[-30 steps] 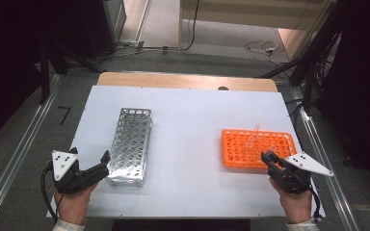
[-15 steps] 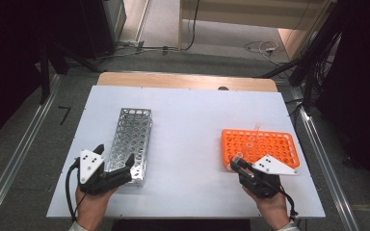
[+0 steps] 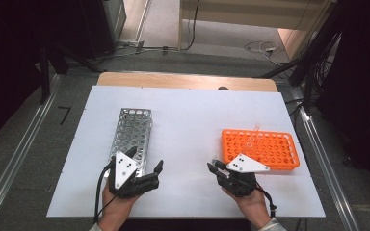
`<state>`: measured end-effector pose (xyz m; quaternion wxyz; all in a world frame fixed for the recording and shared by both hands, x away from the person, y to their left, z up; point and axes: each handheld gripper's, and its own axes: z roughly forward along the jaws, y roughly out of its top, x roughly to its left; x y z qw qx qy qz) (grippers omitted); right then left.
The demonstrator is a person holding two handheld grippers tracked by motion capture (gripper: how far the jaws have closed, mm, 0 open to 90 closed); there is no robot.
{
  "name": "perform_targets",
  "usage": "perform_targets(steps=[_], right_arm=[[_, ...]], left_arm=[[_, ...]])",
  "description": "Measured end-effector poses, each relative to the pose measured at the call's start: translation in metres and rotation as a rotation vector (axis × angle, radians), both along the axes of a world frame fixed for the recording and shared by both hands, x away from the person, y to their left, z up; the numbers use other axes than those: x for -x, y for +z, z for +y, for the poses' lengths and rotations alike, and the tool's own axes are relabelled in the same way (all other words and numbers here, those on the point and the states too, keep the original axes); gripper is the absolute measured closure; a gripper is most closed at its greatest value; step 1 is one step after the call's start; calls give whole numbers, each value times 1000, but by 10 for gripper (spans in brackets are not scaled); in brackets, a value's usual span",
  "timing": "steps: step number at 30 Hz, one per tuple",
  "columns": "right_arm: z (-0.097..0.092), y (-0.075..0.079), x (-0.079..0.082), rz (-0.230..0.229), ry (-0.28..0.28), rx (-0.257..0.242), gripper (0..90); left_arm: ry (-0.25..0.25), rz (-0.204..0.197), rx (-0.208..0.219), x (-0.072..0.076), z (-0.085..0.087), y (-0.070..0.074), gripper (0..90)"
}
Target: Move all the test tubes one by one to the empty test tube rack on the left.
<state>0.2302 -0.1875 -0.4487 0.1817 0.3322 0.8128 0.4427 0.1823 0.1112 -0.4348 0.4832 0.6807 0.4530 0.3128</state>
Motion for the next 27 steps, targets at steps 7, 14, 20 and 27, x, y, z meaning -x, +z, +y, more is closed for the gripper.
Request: perform_targets(steps=[7,14,20,27], right_arm=[[29,-5,1,10,75,15,734],[50,-7,0,26,130,18,734],[59,-7,3,27,157,18,734],[60,-6,5,22,171,19,734]], left_arm=[[-100,23,27,-3,-21,0,206],[-223,19,32,-3,-43,1,400],[-290,39,35,-6,-52,0,581],[-308,60,33,-10,-56,-3,713]])
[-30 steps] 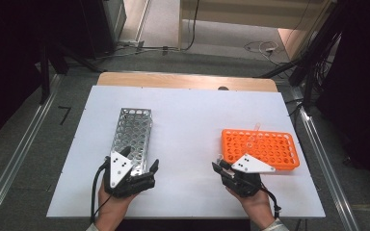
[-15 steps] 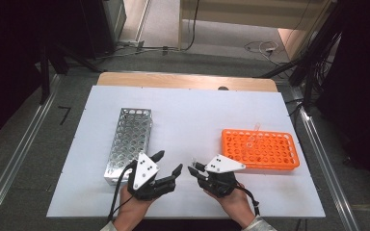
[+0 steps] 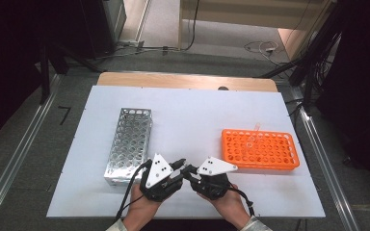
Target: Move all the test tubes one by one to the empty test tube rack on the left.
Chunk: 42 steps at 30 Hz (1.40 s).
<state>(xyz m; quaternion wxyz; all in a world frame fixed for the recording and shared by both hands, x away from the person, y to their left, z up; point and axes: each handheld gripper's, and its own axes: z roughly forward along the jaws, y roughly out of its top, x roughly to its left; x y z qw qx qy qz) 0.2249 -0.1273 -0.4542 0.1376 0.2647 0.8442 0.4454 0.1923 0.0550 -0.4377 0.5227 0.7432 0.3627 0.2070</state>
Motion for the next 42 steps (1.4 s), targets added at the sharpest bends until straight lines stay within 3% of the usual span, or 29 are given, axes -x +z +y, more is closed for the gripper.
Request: perform_targets(steps=[6,12,16,20,25,34,42], right_arm=[[0,0,0,3,1,-2,730],[-2,1,-1,14,18,-19,473],[-6,3,-2,27,2,-28,393],[-9,4,-3,25,-7,-31,371],[-10,3,-3,27,-14,-25,363],[-11,2,-4,24,-27,-19,361],[-12,2,-4,26,-33,-17,361]], left_arm=[[4,7,2,-3,2,1,747],[29,-2,12,-4,11,7,751],[69,-4,45,-7,28,20,751],[102,-17,73,-6,43,32,751],[142,-20,78,-6,58,41,751],[208,-20,73,-8,80,42,750],[235,-18,71,-7,92,43,751]])
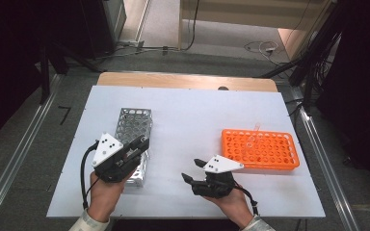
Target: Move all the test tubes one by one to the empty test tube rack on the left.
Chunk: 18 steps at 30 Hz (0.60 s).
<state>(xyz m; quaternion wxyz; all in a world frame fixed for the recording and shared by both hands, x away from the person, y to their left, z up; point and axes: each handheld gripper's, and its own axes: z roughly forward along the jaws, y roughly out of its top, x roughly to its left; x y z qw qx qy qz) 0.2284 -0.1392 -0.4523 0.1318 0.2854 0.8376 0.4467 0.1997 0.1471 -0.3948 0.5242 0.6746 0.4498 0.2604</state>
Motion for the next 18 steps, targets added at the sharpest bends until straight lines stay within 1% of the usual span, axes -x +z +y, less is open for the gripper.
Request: perform_targets(steps=[5,8,13,15,16,18], right_arm=[[-2,0,0,2,-1,-2,362],[-2,0,0,0,-2,-1,363],[-2,0,1,-2,-2,-3,363],[-3,0,1,-2,0,-2,363],[-3,0,1,-4,0,0,363],[-4,0,1,-4,-1,-2,364]], left_arm=[[17,6,-5,3,7,-1,751],[30,10,1,3,11,-2,751],[28,16,-11,8,15,-2,751],[28,21,-17,11,16,-3,751],[27,28,-19,15,19,-3,751],[26,29,-17,17,21,-3,751]])
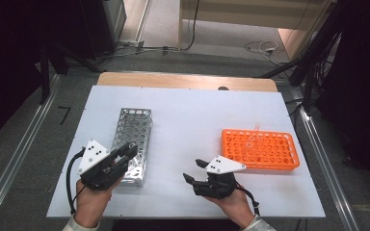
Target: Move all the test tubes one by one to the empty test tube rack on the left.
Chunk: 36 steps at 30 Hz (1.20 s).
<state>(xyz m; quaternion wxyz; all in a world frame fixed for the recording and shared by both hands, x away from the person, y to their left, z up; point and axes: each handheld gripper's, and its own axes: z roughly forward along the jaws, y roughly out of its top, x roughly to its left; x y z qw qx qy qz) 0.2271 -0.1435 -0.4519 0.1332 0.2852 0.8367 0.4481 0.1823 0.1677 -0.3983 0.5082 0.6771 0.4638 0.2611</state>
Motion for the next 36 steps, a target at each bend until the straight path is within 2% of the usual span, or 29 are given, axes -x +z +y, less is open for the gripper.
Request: perform_targets(steps=[4,9,17,20,23,25,30,32,36], right_arm=[[-1,0,0,-2,-5,-3,366],[0,0,0,-5,-5,4,366],[1,-2,1,-6,-5,12,366],[1,-2,1,-6,-3,12,366],[0,-2,1,-7,-5,13,366],[0,-2,1,-6,-4,13,366],[0,-2,2,-9,-2,19,366],[0,-3,2,-7,-3,21,366],[1,-3,2,-7,-3,22,366]], left_arm=[[-13,1,-5,10,3,0,751],[-17,-11,-36,22,1,0,751],[5,-3,-65,22,-1,-13,749],[10,28,-77,19,-3,-24,749],[13,44,-74,18,-4,-28,749],[14,60,-90,18,-5,-33,748],[7,99,-96,16,-6,-37,742],[-3,116,-90,16,-6,-38,713],[-5,122,-95,16,-6,-39,700]])
